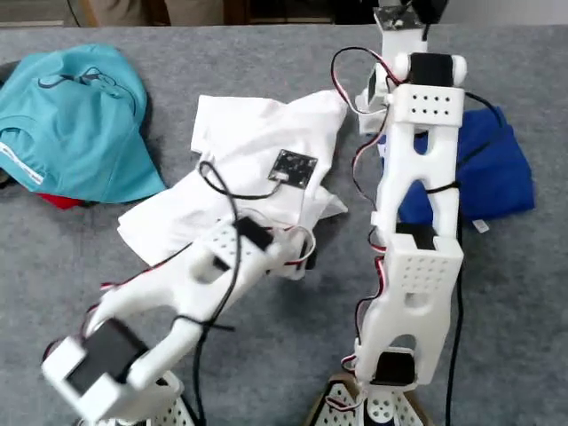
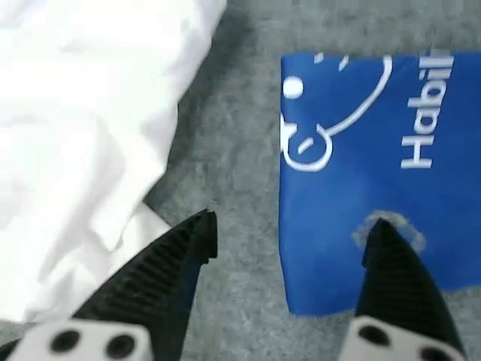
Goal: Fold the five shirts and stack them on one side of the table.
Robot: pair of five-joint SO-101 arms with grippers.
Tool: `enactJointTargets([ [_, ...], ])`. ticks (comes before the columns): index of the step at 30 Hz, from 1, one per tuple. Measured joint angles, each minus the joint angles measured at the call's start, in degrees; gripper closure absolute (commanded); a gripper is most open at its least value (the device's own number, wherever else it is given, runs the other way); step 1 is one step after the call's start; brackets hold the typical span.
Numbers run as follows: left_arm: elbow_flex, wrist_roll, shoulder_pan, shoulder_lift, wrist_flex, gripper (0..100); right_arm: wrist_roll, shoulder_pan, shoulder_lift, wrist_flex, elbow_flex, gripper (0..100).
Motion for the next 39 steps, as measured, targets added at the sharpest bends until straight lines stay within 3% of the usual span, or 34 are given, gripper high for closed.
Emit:
enactJointTargets([
  [7,-3.69,4.31,-1.05,10.20,-7.12,99,-3.34,-1.76,2.20,-5.19,0.00,68.4],
  [12,-4.31,4.31,-1.32,10.55,-7.74,98,-11.52,-3.43,4.92,-10.02,0.09,68.4],
  [19,-4.92,1.67,-2.55,9.49,-1.76,98,-13.10,-10.37,9.49,-12.31,0.09,68.4],
  [25,1.58,1.49,-5.10,-1.41,-0.97,98,-16.88,-12.13,17.23,-14.42,-1.05,68.5],
  [27,4.48,1.49,-5.27,-5.98,-0.88,98,-19.08,-12.22,20.04,-14.68,-2.81,72.5],
  [32,12.04,1.49,-5.54,-13.63,-0.88,98,-20.84,-13.10,24.09,-15.82,-7.65,99.8],
  [39,17.85,0.53,-10.11,-23.21,0.00,98,-18.99,-12.13,27.69,-19.25,-14.07,99.5],
])
